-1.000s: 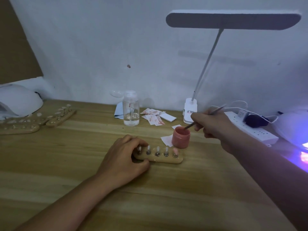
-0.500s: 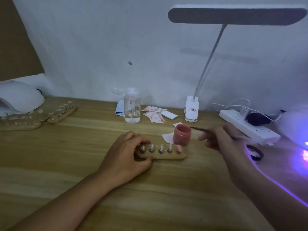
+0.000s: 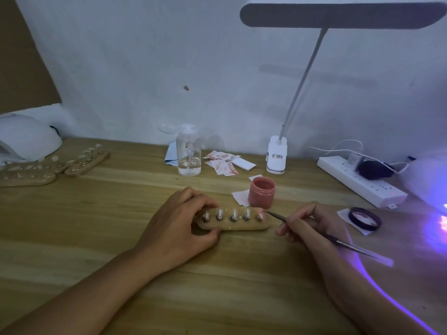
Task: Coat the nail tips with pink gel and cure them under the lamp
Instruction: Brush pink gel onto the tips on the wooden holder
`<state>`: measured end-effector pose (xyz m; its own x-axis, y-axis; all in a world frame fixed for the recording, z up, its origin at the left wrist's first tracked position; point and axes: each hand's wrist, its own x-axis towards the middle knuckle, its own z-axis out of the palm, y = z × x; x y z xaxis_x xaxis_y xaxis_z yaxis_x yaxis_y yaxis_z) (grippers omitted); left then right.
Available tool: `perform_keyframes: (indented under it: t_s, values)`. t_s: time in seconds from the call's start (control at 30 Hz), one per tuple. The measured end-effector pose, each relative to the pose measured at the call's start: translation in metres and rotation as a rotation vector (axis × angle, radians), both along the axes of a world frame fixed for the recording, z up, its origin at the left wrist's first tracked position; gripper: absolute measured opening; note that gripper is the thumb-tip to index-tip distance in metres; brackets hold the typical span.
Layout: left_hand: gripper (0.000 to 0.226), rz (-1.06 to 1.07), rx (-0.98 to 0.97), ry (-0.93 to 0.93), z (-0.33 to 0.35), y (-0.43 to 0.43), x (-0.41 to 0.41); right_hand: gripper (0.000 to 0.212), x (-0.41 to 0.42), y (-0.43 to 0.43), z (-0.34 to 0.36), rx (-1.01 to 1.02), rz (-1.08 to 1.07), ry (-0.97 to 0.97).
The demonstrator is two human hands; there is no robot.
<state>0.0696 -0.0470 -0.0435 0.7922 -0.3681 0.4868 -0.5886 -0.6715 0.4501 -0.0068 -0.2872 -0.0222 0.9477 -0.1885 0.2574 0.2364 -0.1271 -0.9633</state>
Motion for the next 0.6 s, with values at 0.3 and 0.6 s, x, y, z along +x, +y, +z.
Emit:
perform_keyframes:
  t_s: [0.3,0.6]
  values:
    - [0.039,0.003,0.013,0.009,-0.0006,0.0005,0.0006,0.006,0.0005,0.0016,-0.0007,-0.051,-0.028,0.000]
    - [0.040,0.002,0.000,0.011,0.0006,-0.0001,-0.0005,0.011,-0.0016,0.0055,0.0012,-0.087,-0.010,0.001]
